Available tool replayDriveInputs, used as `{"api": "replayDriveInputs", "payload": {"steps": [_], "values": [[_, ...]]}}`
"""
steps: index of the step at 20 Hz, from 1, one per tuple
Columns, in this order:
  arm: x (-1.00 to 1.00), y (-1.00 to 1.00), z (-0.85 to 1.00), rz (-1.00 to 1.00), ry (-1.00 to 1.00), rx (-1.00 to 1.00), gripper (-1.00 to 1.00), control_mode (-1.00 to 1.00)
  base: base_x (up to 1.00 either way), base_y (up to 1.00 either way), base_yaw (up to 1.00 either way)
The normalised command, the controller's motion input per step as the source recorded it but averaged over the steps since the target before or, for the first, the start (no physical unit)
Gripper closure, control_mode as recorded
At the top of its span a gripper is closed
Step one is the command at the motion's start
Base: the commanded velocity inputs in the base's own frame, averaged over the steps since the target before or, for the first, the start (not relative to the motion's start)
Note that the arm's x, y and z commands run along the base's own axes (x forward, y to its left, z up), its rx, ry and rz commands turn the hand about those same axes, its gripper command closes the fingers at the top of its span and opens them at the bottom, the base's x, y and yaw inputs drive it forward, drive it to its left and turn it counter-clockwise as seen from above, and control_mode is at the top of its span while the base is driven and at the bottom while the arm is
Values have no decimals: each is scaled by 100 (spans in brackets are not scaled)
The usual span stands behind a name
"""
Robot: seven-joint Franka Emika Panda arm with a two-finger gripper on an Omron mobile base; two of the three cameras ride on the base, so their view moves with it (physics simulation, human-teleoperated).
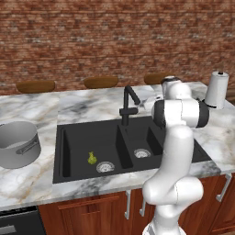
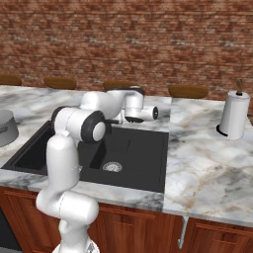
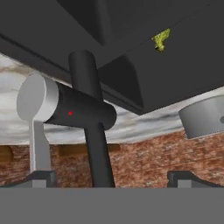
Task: Dump the broccoli from the pot into the sink. Then turn on the water and wash the broccoli. Then turn off the water and put the broccoli back in the pot.
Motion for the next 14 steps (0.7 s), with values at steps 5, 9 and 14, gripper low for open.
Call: {"api": "replayDriveInputs", "payload": {"steps": [5, 9, 14], "values": [[19, 0, -2, 0, 7, 6, -100, -100, 0, 0, 0], [19, 0, -14, 0, 5, 2, -100, -100, 0, 0, 0], [19, 0, -34, 0, 3, 0, -100, -100, 0, 0, 0]]}}
